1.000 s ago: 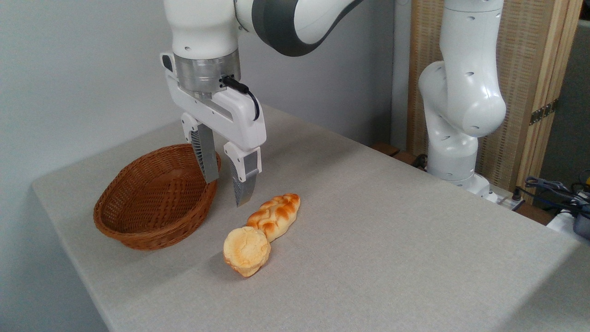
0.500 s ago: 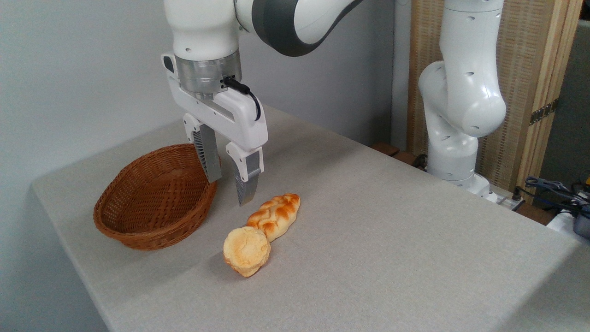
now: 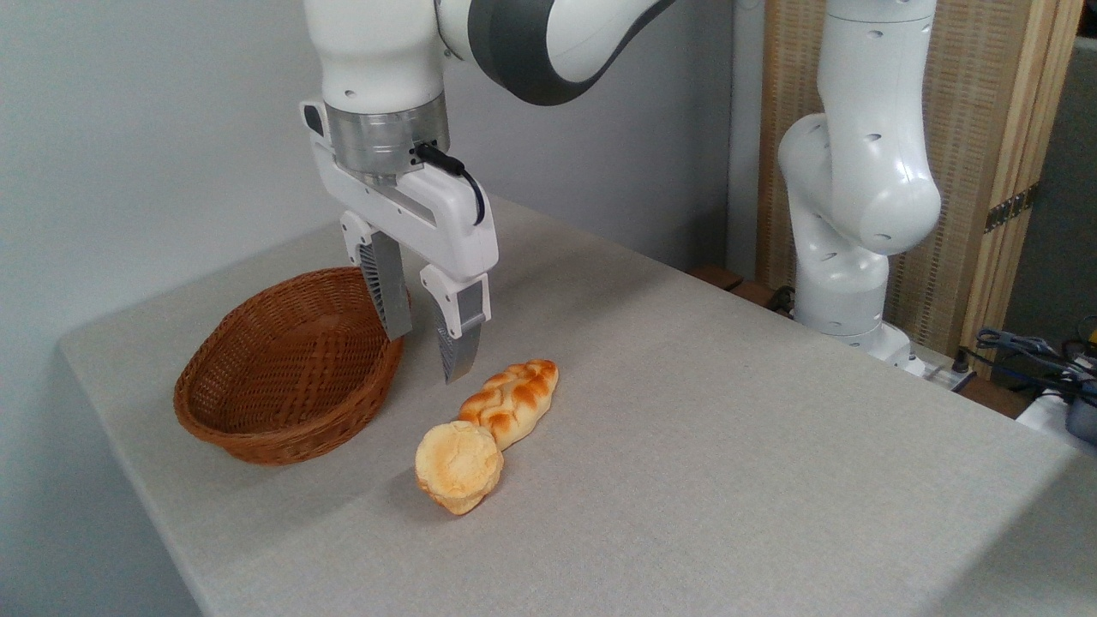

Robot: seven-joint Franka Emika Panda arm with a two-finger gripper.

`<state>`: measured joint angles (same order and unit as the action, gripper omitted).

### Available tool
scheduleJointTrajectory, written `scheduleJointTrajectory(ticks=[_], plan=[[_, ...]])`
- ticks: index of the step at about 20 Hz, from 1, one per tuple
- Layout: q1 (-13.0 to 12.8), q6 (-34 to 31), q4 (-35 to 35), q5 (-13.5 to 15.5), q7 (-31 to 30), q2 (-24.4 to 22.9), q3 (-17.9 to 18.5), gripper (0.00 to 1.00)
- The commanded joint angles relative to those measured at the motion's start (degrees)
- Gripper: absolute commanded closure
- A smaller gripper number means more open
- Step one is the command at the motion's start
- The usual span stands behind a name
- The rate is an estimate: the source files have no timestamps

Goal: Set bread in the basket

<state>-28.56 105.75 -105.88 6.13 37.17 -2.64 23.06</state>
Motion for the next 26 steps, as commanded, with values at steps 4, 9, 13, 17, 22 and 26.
scheduleJointTrajectory(ticks=[4, 9, 13, 17, 22, 26], plan=[[-0.18, -1.60, -0.73, -0.33, -0.08, 0.18, 0.32, 0.00], [-0.18, 2.43, -5.47, -0.41, 1.15, -0.61, 0.41, 0.00], [-0.01, 7.79, -7.76, -0.50, 2.02, -0.26, 0.67, 0.00], [-0.10, 8.86, -7.94, -0.50, 4.92, 1.76, 1.90, 0.00], [-0.18, 11.93, -7.94, -0.50, 5.72, 5.37, 1.90, 0.00], [-0.27, 12.55, -7.85, -0.50, 5.72, 6.68, 1.90, 0.00]])
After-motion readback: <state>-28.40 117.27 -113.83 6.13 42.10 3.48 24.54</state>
